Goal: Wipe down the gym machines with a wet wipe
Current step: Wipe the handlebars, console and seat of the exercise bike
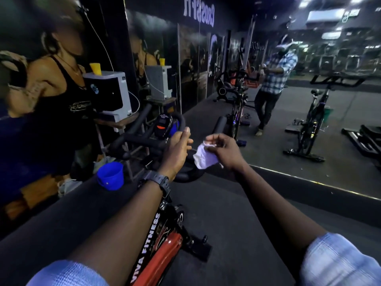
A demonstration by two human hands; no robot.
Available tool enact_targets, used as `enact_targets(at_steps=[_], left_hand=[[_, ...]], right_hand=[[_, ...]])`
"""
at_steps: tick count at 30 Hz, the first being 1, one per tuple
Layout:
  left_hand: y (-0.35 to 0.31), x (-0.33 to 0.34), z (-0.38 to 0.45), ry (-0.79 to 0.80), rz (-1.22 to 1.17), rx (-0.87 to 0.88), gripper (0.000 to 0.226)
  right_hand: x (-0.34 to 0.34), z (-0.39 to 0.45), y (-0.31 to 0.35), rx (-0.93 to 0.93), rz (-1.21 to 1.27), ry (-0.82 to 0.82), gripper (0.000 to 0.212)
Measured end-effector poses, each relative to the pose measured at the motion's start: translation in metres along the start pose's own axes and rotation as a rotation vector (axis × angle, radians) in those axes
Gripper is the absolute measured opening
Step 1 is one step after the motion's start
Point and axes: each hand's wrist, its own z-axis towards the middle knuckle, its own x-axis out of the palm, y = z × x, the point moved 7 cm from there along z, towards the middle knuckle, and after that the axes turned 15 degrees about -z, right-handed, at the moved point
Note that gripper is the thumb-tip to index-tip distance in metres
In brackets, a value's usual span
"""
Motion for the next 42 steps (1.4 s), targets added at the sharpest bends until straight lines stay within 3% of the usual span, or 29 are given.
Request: enact_targets(at_steps=[4,7,10,14,18,23,33,36,40,42], left_hand=[[0.024,0.006,0.035,-0.026,-0.028,0.029,0.038],[0.046,0.01,0.06,-0.002,0.01,0.037,0.037],[0.066,0.016,0.073,0.062,0.076,0.061,0.039],[0.08,0.02,0.08,0.132,0.118,0.073,0.044],[0.082,0.021,0.08,0.251,0.251,0.211,0.055],[0.078,0.02,0.067,0.309,0.498,0.546,0.014],[0.102,0.018,0.075,0.316,0.672,0.504,0.018],[0.099,0.016,0.075,0.291,0.669,0.522,0.006],[0.092,0.019,0.067,0.33,0.587,0.563,0.006],[0.091,0.022,0.062,0.41,0.558,0.56,0.005]], right_hand=[[0.004,0.024,-0.022,-0.003,0.252,0.162,0.043],[0.002,0.034,-0.061,-0.021,-0.205,0.055,0.055],[0.002,0.037,-0.08,0.04,-0.395,-0.063,0.038],[0.007,0.043,-0.079,-0.008,-0.559,-0.062,0.015],[0.02,0.048,-0.071,-0.105,-0.663,0.043,0.014],[0.021,0.059,-0.072,-0.065,-0.788,0.001,0.012],[0.007,0.064,-0.078,0.089,-0.716,0.014,0.016],[0.0,0.068,-0.079,0.139,-0.737,-0.039,0.015],[-0.013,0.075,-0.08,0.209,-0.976,-0.246,0.019],[-0.011,0.079,-0.08,0.203,-0.893,-0.322,0.022]])
